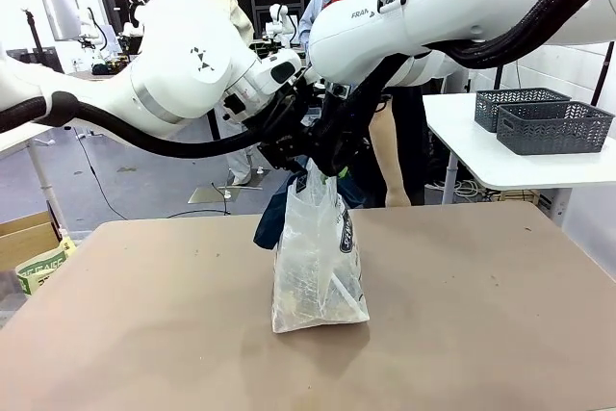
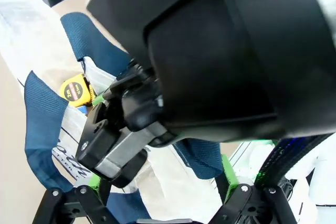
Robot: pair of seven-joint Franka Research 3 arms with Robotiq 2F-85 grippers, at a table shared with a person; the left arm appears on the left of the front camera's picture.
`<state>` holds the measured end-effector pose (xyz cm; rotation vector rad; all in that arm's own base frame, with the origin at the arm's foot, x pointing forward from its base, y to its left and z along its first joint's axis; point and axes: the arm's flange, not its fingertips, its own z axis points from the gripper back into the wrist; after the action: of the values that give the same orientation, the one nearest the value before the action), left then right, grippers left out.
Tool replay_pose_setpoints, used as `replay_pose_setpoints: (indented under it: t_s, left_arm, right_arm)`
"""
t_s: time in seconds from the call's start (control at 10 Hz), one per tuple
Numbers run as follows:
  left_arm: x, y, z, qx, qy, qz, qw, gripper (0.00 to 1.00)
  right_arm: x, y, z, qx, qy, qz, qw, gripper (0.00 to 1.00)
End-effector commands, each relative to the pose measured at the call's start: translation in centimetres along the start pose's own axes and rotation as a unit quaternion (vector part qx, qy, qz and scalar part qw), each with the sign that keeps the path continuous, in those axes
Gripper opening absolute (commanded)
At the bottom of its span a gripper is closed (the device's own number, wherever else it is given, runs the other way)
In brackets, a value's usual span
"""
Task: Transfer purchased items from the store into the shopping bag.
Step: Move the Reusable shopping bag to the right side of the table.
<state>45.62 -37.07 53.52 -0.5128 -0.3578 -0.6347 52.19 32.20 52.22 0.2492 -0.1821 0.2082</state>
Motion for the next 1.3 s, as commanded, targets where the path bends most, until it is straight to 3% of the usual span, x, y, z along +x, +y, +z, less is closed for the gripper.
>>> replay_pose_setpoints:
  t_s: [0.0, 0.4, 0.9, 1.2]
  left_arm:
    - [-0.7, 0.5, -0.4, 0.018, -0.002, 0.007, 1.0, 1.0]
    - [-2.0, 0.7, -2.1, 0.045, 0.008, 0.025, 0.999, 1.0]
    - [-2.4, 0.1, -1.8, 0.094, -0.013, 0.021, 0.995, 0.03]
    - [-3.2, -0.3, -1.5, 0.108, -0.017, 0.023, 0.994, 0.0]
  right_arm:
    - [0.4, -0.3, -0.2, 0.02, 0.0, 0.004, 1.0, 0.04]
    - [0.5, -0.5, -0.3, 0.022, 0.001, 0.002, 1.0, 0.04]
    - [0.4, -0.6, -0.4, 0.023, 0.002, 0.004, 1.0, 0.04]
    - [0.3, -0.6, -0.3, 0.022, 0.003, 0.006, 1.0, 0.04]
